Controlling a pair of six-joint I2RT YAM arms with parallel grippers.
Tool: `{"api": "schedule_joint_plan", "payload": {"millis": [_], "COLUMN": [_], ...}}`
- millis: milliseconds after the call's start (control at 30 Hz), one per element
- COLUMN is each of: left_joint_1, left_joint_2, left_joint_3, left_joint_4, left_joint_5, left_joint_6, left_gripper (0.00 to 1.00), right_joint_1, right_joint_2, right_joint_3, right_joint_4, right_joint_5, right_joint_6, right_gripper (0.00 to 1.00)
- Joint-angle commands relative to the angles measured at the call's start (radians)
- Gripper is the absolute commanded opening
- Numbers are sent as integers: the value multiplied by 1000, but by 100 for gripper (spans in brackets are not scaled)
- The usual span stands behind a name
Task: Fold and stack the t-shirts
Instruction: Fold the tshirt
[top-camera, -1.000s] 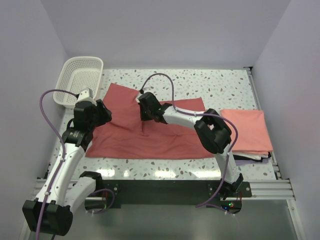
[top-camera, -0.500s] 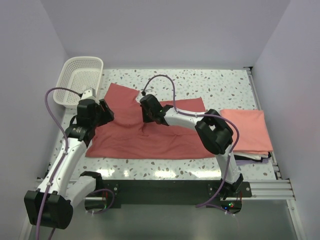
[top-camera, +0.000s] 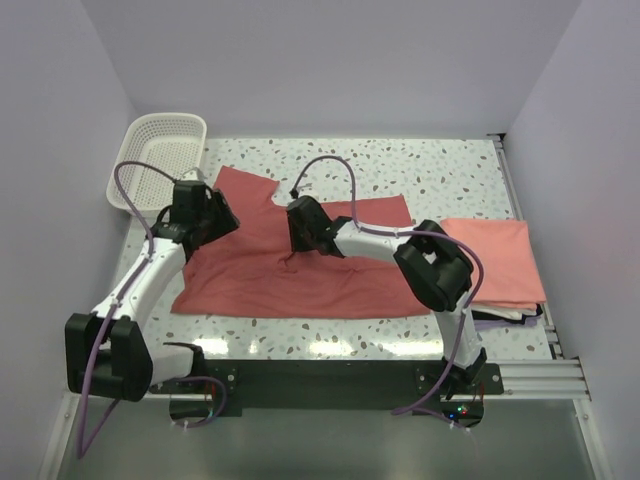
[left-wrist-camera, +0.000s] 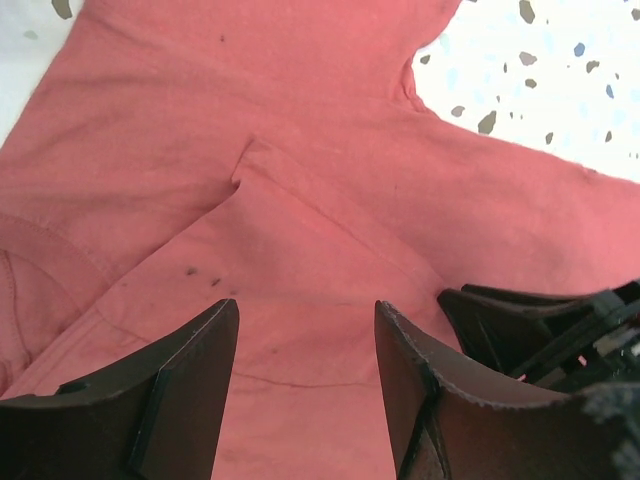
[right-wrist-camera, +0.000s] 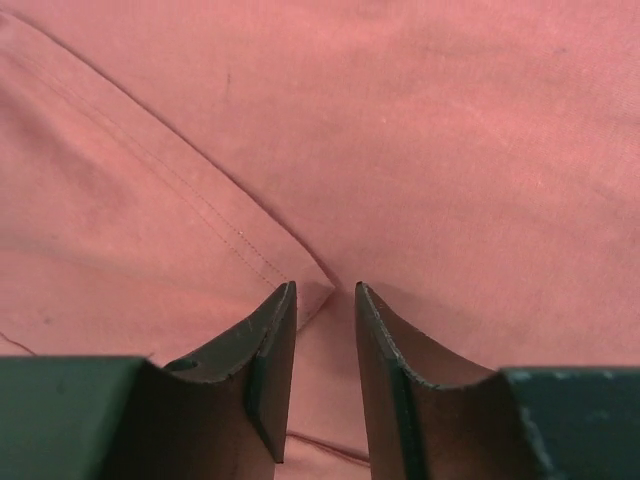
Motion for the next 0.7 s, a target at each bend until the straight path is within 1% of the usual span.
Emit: {"api": "schedule_joint_plan", "payload": {"millis": [0,167,267,300,333,367,400,467,500,533,567,600,633,667], "left_joint_1": [-2,-3,-2,0,0,0,1,1,3,3,1,3,5,8], "left_joint_2": [47,165,271,340,377,417,496,576,652,688,723,786,819,849], "left_joint_3": [73,169,267,302,377,420,510,592,634,719,758,792,854,885], "left_joint_4": [64,67,70,62,52,39,24,7,-7,-28,-36,-39,-42,-41], "left_joint_5": [-12,-112,-190,-213,-238,-288,-310,-368,-387,-399,-433,-444,-450,-445], "left_joint_6": [-50,-51,-53,-45,-36,-22,-12,19,36,48,70,76,79,93], "left_gripper": [61,61,61,61,61,60,59,59,58,57,57,56,55,53], "right_joint_1": [0,-16,-44,-62,-72,-82,-104,-130,-160,-176,-191,-216,-225,-233], "right_joint_2": [-83,-124,-172,-201,-218,-236,-279,-324,-347,-397,-422,-443,-469,-508], "right_joint_3": [11,-1,-46,-69,-83,-98,-133,-172,-214,-239,-262,-305,-327,-346], "right_joint_4": [60,43,43,34,33,33,29,22,20,23,25,29,31,32], "right_joint_5": [24,24,9,-5,-8,-13,-26,-46,-54,-68,-92,-99,-100,-103], "right_joint_6": [-15,-13,-4,-2,-1,-2,-10,-12,-10,-8,-4,-5,-4,-10], "right_gripper": [35,36,36,36,36,36,36,36,36,36,36,37,37,37]}}
